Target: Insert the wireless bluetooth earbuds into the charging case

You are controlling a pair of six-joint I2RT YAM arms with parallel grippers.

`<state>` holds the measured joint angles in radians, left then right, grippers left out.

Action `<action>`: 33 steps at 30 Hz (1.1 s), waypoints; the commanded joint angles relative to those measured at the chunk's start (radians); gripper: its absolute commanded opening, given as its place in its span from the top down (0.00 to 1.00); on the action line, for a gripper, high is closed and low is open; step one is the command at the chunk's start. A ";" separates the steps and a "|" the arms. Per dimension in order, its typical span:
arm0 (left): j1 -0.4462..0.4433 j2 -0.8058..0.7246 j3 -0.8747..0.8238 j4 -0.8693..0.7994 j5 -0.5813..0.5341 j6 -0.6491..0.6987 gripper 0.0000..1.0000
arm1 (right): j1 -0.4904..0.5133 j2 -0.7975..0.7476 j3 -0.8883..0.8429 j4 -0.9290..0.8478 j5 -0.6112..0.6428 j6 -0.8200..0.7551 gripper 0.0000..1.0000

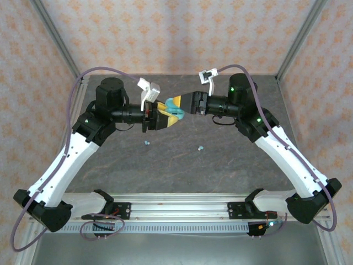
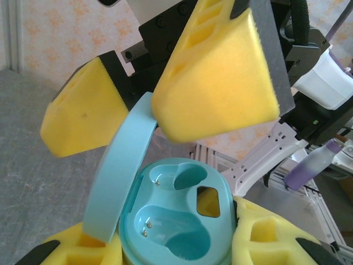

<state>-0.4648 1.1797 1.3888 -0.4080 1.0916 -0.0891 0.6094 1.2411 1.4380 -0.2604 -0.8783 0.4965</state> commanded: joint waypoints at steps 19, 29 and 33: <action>0.005 -0.140 -0.154 0.011 -0.181 0.085 1.00 | -0.032 -0.043 0.093 -0.387 0.225 -0.082 0.28; 0.008 -0.297 -0.188 -0.147 -0.288 0.111 1.00 | -0.021 0.182 -0.034 -0.384 0.302 -0.094 0.40; 0.008 -0.347 -0.185 -0.200 -0.325 0.112 1.00 | 0.042 0.389 0.048 -0.426 0.352 -0.129 0.46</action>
<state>-0.4637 0.8593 1.2091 -0.5488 0.8192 0.0025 0.6094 1.5360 1.4292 -0.6430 -0.5850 0.4004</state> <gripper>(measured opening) 0.330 0.541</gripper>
